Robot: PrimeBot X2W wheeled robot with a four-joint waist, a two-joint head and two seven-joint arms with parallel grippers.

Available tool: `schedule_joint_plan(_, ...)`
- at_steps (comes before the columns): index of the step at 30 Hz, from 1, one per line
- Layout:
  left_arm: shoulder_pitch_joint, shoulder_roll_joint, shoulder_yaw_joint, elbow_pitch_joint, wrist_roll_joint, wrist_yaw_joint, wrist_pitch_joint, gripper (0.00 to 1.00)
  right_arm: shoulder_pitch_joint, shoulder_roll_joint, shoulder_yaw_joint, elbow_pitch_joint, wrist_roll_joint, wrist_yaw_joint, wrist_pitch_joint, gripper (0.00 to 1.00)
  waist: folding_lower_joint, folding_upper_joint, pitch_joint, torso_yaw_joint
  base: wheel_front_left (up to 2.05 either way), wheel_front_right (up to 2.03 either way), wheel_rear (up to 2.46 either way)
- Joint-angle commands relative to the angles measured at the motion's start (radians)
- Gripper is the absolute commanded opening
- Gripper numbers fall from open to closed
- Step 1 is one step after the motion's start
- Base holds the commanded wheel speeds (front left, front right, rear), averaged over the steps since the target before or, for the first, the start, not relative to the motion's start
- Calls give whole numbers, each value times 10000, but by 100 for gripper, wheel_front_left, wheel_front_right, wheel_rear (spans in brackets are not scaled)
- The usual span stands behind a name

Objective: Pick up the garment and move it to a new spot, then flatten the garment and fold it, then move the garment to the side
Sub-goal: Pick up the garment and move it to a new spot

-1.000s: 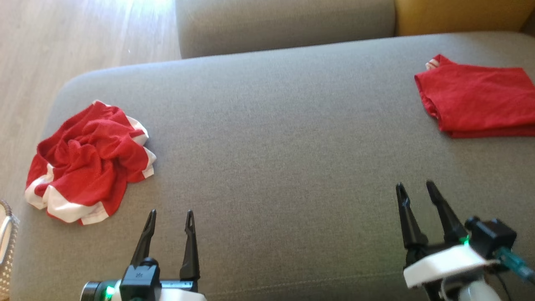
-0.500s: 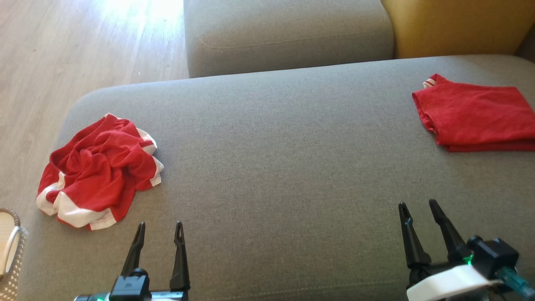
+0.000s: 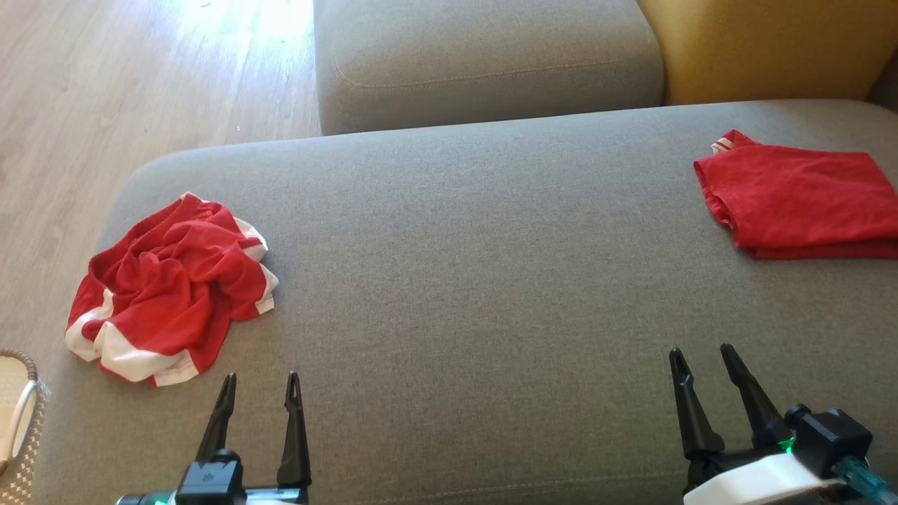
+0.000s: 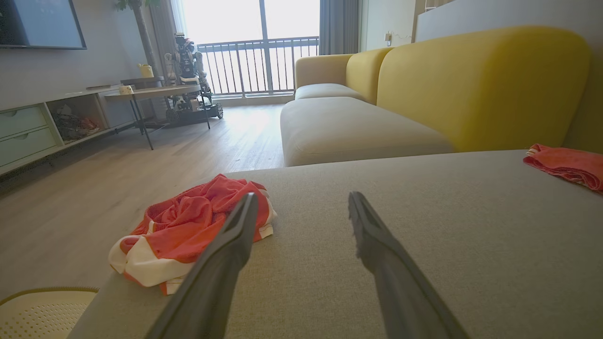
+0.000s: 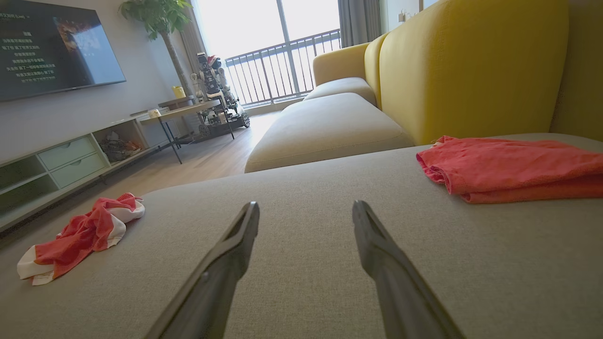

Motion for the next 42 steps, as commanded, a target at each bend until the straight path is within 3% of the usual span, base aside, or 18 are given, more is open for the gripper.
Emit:
schedule_joint_plan(1,-305,-101,360,-300,138,-28,-51,100,-236,-40,204,-381,35,-4,-93,100,1,-1,18,-6,0,0,0)
schedule_joint_plan(13,-367,-168,397,-294,187,-93,-51,100,-160,-40,250,-698,23,-4,-93,100,1,-1,30,210,0,0,0)
schedule_joint_plan(22,-370,-205,445,-272,181,-99,-51,100,9,-39,188,-740,147,-4,-93,100,1,-1,-47,739,0,0,0)
schedule_joint_plan(42,-22,157,277,-849,434,209,-51,100,582,-39,1176,-811,512,-4,-93,100,1,-1,-346,3903,0,0,0)
